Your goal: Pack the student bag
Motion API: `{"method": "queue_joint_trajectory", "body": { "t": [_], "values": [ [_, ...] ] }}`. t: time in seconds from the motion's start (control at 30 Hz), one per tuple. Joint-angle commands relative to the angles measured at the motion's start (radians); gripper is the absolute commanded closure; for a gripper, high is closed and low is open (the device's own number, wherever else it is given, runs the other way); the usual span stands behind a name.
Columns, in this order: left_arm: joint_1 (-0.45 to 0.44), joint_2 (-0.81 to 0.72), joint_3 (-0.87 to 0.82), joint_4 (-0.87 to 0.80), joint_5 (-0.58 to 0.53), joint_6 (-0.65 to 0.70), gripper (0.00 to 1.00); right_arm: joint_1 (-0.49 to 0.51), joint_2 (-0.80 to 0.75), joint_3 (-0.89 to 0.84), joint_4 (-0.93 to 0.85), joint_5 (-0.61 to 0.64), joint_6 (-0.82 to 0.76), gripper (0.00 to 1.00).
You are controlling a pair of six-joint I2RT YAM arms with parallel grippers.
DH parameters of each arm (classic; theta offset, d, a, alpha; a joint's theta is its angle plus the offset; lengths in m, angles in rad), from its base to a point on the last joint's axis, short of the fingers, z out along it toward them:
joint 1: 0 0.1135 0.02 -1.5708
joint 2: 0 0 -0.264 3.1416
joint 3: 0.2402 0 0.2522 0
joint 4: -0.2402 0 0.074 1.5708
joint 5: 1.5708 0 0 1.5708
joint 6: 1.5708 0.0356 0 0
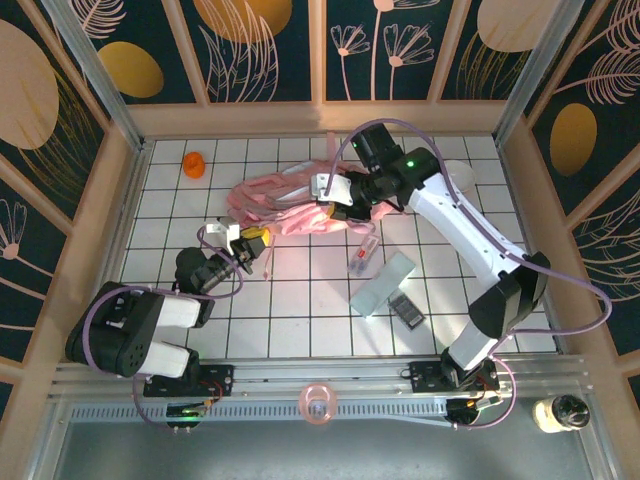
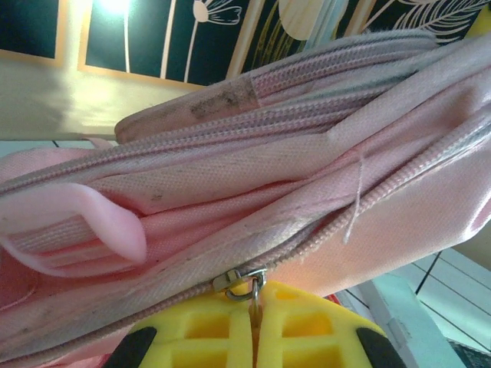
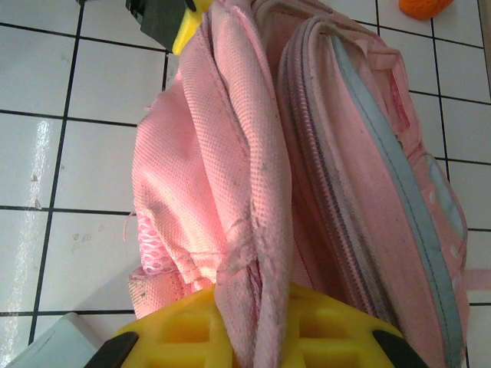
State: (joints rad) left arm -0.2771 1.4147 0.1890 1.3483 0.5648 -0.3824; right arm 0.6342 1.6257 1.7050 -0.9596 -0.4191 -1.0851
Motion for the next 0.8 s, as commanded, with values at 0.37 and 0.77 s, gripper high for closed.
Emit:
{"method": "queue_joint_trajectory", "body": {
  "t": [0.37, 0.77],
  "values": [
    [-0.023, -0.313, 0.145, -0.522, 0.221, -0.045, 1.0, 0.137, -0.014, -0.339, 0.706, 0.242, 0.326, 1.0],
    [-0.024, -0.396, 0.155, -0.786, 0.087, -0.083, 1.0, 0.225, 0.075, -0.37, 0.918, 0.22, 0.593, 0.91]
  ]
}}
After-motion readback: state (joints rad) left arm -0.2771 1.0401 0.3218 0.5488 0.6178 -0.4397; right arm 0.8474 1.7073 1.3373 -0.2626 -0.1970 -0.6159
